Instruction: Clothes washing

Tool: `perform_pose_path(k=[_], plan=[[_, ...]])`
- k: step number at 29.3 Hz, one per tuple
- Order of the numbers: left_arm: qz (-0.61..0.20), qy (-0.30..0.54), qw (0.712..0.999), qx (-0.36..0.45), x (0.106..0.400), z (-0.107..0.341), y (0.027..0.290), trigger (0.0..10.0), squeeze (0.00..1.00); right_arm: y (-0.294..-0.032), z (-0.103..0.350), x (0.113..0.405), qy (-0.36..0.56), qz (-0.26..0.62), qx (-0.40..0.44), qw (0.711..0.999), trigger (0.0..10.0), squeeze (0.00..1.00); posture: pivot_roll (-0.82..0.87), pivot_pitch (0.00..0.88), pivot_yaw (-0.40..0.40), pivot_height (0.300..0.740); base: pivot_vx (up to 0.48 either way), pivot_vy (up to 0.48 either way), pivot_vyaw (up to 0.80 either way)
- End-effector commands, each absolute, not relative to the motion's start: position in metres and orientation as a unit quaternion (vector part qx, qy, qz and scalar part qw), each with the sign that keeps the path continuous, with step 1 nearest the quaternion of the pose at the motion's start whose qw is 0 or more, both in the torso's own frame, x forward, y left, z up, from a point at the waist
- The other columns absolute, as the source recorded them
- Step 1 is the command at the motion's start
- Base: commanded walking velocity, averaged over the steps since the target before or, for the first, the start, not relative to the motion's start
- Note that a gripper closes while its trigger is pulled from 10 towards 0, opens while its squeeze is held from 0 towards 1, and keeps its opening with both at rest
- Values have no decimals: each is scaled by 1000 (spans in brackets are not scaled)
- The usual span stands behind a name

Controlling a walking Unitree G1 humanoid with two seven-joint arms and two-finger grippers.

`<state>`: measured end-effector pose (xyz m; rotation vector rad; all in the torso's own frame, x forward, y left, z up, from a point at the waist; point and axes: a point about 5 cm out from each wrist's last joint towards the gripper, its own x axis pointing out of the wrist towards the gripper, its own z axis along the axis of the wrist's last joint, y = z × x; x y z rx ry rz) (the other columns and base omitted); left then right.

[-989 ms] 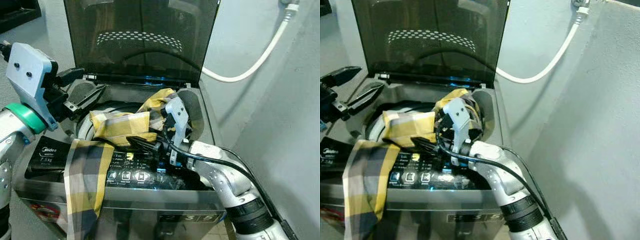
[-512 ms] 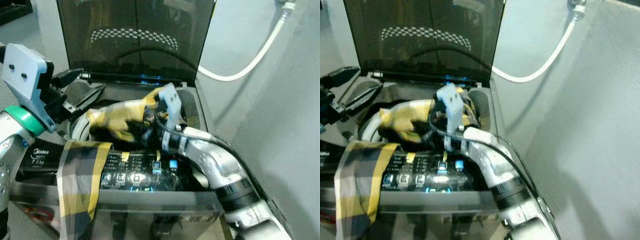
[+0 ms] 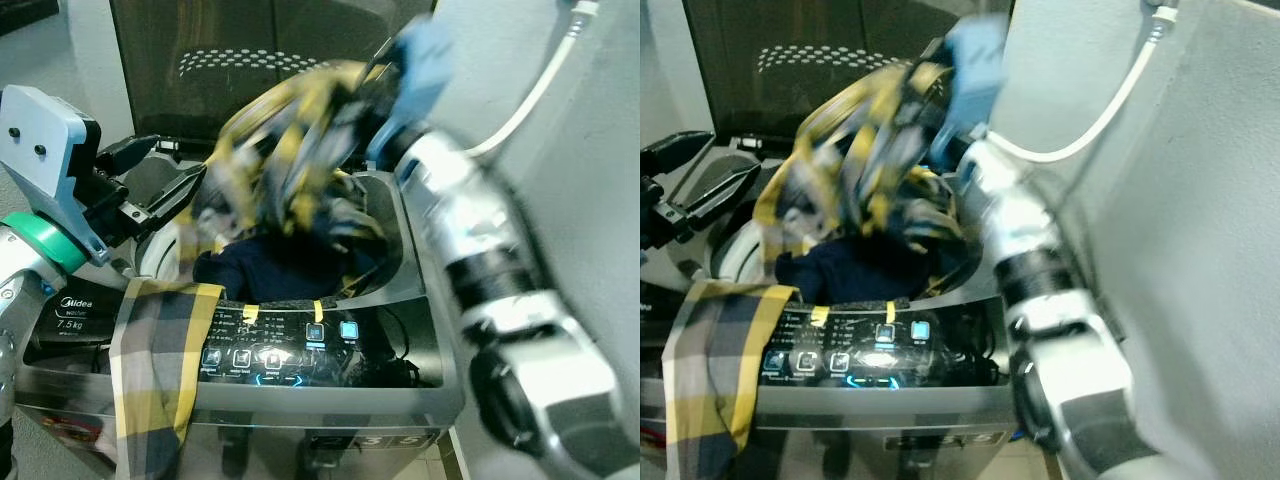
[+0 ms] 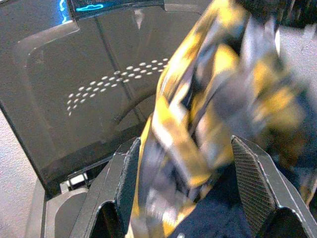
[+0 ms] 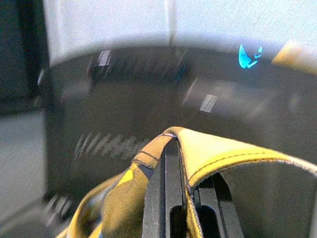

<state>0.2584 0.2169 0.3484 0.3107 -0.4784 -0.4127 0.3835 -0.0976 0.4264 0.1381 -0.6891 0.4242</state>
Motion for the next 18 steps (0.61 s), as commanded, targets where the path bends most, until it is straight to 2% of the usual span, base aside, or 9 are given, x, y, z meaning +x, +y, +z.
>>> perform_pose_path(k=[1,5,9,12,14,15,17,18], plan=[[-211,-230,937,155,256,348,215,10000,0,-104,433,382,-352,195,78,912,0,0,43,109,-53,740,0,0,0],[-215,-229,937,154,256,347,214,10000,0,-107,434,380,-355,196,69,911,0,0,46,111,-47,740,0,0,0],[-223,-216,937,162,257,345,215,10000,0,-95,418,381,-326,263,8,908,0,0,55,115,-37,740,0,0,0],[-203,-166,944,202,262,337,226,10000,0,-93,385,385,-255,323,-52,910,0,0,65,119,-26,740,0,0,0],[-196,-149,946,210,263,337,232,10000,0,-95,358,383,-207,376,-119,895,0,0,67,120,-22,740,0,0,0],[-196,-149,946,210,263,337,232,10000,0,-95,358,383,-207,376,-119,895,0,0,67,120,-22,740,0,0,0],[-211,-151,944,206,260,338,231,10000,0,-95,339,378,-169,429,-161,873,0,0,74,121,-19,740,0,0,0],[-227,-146,942,202,259,337,229,10000,0,-95,329,372,-151,464,-176,855,3686,0,78,119,-15,740,0,0,0]])
